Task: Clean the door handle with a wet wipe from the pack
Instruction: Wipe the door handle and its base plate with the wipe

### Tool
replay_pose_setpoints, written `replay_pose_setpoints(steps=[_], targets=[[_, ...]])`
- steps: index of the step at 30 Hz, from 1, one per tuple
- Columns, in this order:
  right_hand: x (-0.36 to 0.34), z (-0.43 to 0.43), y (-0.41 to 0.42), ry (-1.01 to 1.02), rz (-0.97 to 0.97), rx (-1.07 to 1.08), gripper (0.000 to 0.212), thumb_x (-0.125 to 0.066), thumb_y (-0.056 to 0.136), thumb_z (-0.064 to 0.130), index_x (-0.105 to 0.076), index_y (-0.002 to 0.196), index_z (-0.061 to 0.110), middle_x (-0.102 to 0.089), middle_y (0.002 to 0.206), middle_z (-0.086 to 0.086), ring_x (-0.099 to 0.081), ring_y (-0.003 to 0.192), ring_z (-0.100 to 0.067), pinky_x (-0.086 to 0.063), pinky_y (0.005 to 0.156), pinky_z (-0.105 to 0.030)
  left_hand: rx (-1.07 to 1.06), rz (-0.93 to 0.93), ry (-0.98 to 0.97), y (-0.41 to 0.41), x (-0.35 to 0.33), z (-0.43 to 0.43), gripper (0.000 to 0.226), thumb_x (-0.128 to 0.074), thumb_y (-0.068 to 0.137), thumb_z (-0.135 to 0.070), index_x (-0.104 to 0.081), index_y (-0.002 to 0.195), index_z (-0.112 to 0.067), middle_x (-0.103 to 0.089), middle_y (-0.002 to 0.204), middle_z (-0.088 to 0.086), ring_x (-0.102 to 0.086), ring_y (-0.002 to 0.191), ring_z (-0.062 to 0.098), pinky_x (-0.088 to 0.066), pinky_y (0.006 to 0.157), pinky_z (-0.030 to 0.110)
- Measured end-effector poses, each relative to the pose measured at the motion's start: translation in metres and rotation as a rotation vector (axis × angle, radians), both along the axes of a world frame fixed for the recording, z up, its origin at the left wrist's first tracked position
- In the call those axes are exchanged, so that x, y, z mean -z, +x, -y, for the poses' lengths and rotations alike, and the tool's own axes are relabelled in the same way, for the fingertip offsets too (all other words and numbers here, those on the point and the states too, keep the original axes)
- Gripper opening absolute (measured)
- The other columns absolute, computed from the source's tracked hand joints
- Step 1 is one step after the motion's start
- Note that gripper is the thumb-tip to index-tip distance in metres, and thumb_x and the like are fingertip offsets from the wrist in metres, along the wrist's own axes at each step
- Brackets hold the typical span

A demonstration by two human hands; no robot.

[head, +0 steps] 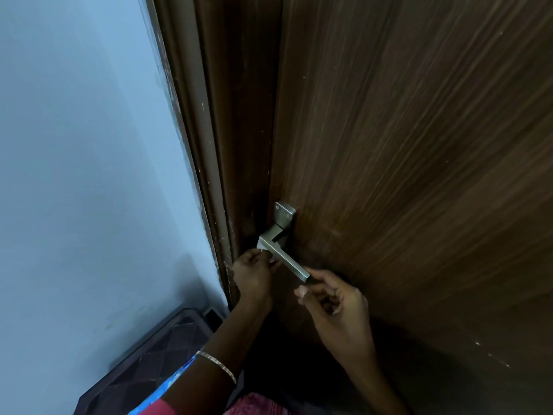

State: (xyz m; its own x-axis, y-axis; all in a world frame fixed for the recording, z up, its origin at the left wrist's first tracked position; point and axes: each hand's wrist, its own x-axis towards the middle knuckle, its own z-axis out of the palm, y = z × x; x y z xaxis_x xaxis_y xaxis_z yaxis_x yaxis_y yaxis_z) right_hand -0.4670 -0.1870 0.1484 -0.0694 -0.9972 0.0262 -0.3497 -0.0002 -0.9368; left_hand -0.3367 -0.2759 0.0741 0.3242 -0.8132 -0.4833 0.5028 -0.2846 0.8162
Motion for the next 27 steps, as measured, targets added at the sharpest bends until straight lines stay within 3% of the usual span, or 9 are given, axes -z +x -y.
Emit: replay_pose_setpoints(steps=[3,5,9,11,16,19,23,27], targets=[[-0.001,-0.001,0.000,-0.010,-0.010,-0.010,0.039,-0.072,0.087,0.019,-0.065,0.102,0.055,-0.078,0.081,0.012,-0.075,0.078,-0.002,-0.062,0.070,-0.027,0.046,0.032,-0.004,-0.007,-0.002,-0.002,0.016,-0.058,0.097,-0.006,-0.069,0.105,0.004,-0.072,0.103,0.023,-0.072,0.093,0.035,-0.060,0.082,0.044],[-0.002,-0.002,0.000,-0.015,-0.012,-0.015,0.043,-0.072,0.088,0.019,-0.064,0.101,0.060,-0.078,0.080,0.011,-0.075,0.076,-0.004,-0.063,0.070,-0.031,0.048,0.030,-0.024,-0.004,-0.004,-0.002,0.019,-0.055,0.098,-0.004,-0.066,0.111,0.003,-0.072,0.106,0.022,-0.071,0.098,0.035,-0.058,0.088,0.047],[-0.001,-0.003,-0.001,-0.017,-0.003,-0.008,0.045,-0.072,0.087,0.018,-0.064,0.099,0.060,-0.078,0.079,0.011,-0.075,0.075,-0.004,-0.062,0.071,-0.026,0.040,0.098,-0.108,0.001,-0.012,-0.009,0.014,-0.057,0.094,-0.001,-0.065,0.101,-0.009,-0.075,0.093,0.009,-0.076,0.082,0.018,-0.061,0.069,0.031],[0.000,-0.002,0.000,-0.019,-0.016,0.000,0.040,-0.073,0.087,0.017,-0.065,0.099,0.055,-0.078,0.079,0.012,-0.075,0.075,-0.002,-0.059,0.070,-0.019,0.056,0.165,-0.168,0.000,-0.018,-0.013,0.019,-0.059,0.091,0.004,-0.065,0.092,-0.015,-0.074,0.083,0.006,-0.074,0.073,0.020,-0.059,0.063,0.030],[0.002,-0.002,0.001,-0.003,-0.010,0.009,0.036,-0.073,0.087,0.017,-0.064,0.101,0.049,-0.078,0.079,0.013,-0.075,0.076,-0.001,-0.059,0.071,-0.018,0.066,0.242,-0.261,0.000,-0.023,-0.015,0.020,-0.057,0.091,0.008,-0.064,0.092,-0.011,-0.071,0.087,0.013,-0.070,0.077,0.024,-0.059,0.068,0.035],[0.003,-0.002,0.001,-0.003,-0.024,0.016,0.037,-0.073,0.087,0.017,-0.064,0.101,0.051,-0.078,0.078,0.013,-0.075,0.075,0.000,-0.058,0.070,-0.017,0.038,0.269,-0.201,-0.001,-0.021,-0.015,0.011,-0.062,0.091,0.001,-0.066,0.095,-0.009,-0.074,0.090,0.010,-0.073,0.081,0.023,-0.062,0.073,0.037],[0.004,-0.002,0.000,-0.007,-0.052,0.018,0.037,-0.073,0.087,0.016,-0.066,0.110,0.043,-0.078,0.078,0.012,-0.075,0.076,-0.002,-0.063,0.073,-0.030,0.004,0.267,-0.103,-0.004,-0.020,-0.011,0.014,-0.063,0.092,-0.003,-0.068,0.087,-0.015,-0.075,0.091,0.010,-0.073,0.072,0.012,-0.061,0.074,0.037],[0.005,-0.003,-0.002,-0.003,-0.057,0.019,0.034,-0.072,0.086,0.017,-0.068,0.114,0.035,-0.078,0.077,0.012,-0.075,0.076,-0.002,-0.063,0.073,-0.035,-0.051,0.240,-0.056,-0.006,-0.022,-0.007,0.009,-0.065,0.093,-0.008,-0.073,0.098,-0.009,-0.076,0.093,0.013,-0.074,0.082,0.026,-0.061,0.081,0.046]])
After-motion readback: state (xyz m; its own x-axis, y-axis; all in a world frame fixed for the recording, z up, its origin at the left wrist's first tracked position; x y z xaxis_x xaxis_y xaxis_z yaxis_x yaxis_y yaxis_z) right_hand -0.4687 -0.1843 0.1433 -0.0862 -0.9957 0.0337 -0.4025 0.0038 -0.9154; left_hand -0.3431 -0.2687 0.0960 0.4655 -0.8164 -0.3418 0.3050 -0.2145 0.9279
